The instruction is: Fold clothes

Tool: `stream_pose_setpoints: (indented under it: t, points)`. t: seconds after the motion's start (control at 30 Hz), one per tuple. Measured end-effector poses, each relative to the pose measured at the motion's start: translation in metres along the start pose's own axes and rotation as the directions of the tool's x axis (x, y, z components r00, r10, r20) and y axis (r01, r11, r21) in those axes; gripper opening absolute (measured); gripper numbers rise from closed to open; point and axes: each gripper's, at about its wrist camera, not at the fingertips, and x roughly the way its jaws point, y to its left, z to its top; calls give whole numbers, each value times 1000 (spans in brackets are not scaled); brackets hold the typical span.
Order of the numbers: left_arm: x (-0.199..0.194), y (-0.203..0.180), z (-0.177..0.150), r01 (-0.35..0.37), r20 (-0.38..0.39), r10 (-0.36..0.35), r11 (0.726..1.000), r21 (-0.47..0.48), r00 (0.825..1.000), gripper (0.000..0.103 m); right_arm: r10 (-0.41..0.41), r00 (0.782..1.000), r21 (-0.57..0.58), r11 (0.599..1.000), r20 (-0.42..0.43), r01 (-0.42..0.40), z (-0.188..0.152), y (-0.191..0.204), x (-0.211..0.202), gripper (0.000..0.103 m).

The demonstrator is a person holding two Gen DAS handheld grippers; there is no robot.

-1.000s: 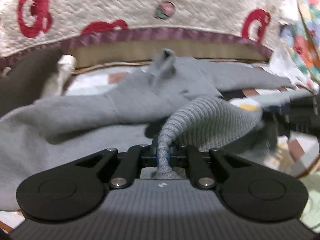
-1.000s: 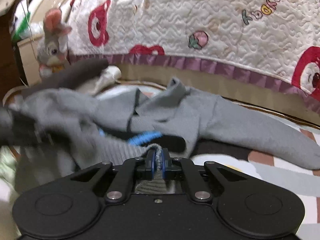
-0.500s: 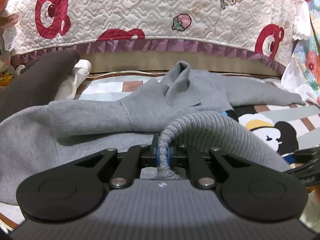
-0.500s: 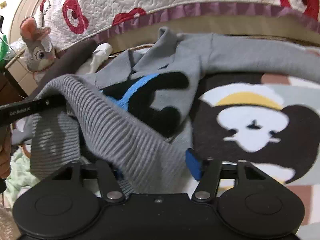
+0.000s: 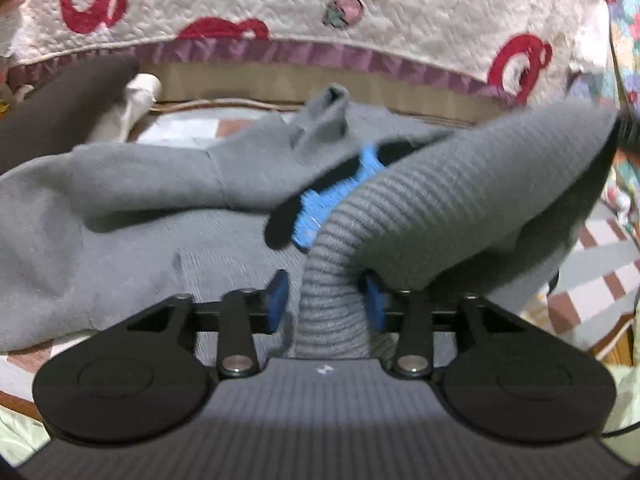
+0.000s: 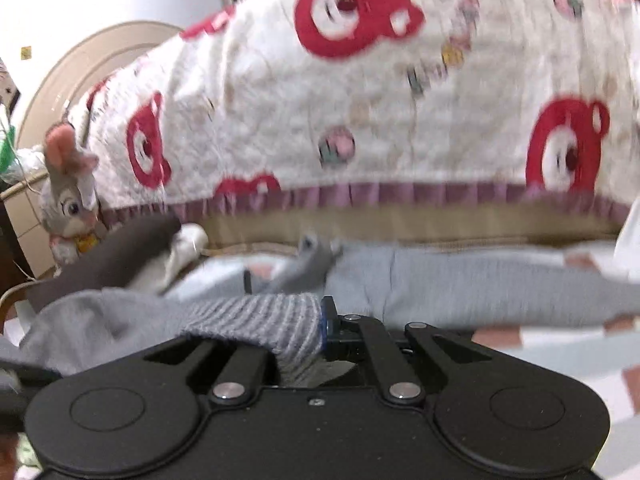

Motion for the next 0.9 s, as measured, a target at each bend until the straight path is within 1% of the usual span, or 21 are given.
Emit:
stream_pose_setpoints:
  t: [0.1, 0.17, 0.3, 0.53, 0.6, 0.67, 0.7, 0.8, 0.83, 0.9]
  points:
    - [3, -3, -4, 26, -18, -26, 1000, -5, 1000, 45, 6, 999, -14, 1000, 42, -6, 18, 2, -5, 4]
    - [4, -2, -5, 28, -25, -28, 1000, -14, 999, 47, 9, 999, -14, 1000, 48, -8, 25, 2, -6, 4]
    - [8, 3, -7, 43, -47, -45, 998, -47, 998, 50, 8, 999, 1, 1000, 47, -8, 31, -2, -6, 4]
    - [8, 8, -9, 14, -37, -16, 998, -63, 999, 50, 7, 999, 5, 1000, 41, -7, 30, -3, -8, 4]
    - [4, 11, -9, -62, 0, 62, 997, -44, 998, 48, 9, 999, 4, 1000, 41, -10, 31, -3, -9, 4]
    - [-2, 15, -10, -151, 38, 152, 988, -20, 988, 50, 3, 998, -8, 1000, 57, -2, 34, -1, -15, 4]
    - [-5, 19, -10, -172, 46, 173, 985, -25, 984, 50, -3, 998, -16, 1000, 66, 4, 37, -1, -17, 4]
    - [-7, 35, -11, -82, -5, 82, 990, -118, 997, 52, -27, 995, -51, 998, 97, 32, 46, 3, -22, 3]
    - [-8, 40, -12, -51, -20, 49, 987, -150, 999, 52, -22, 994, -51, 998, 104, 28, 50, 4, -22, 3]
    - [-1, 40, -22, 13, -62, -25, 984, -178, 998, 54, -9, 993, -45, 999, 119, 14, 58, 6, -23, 3]
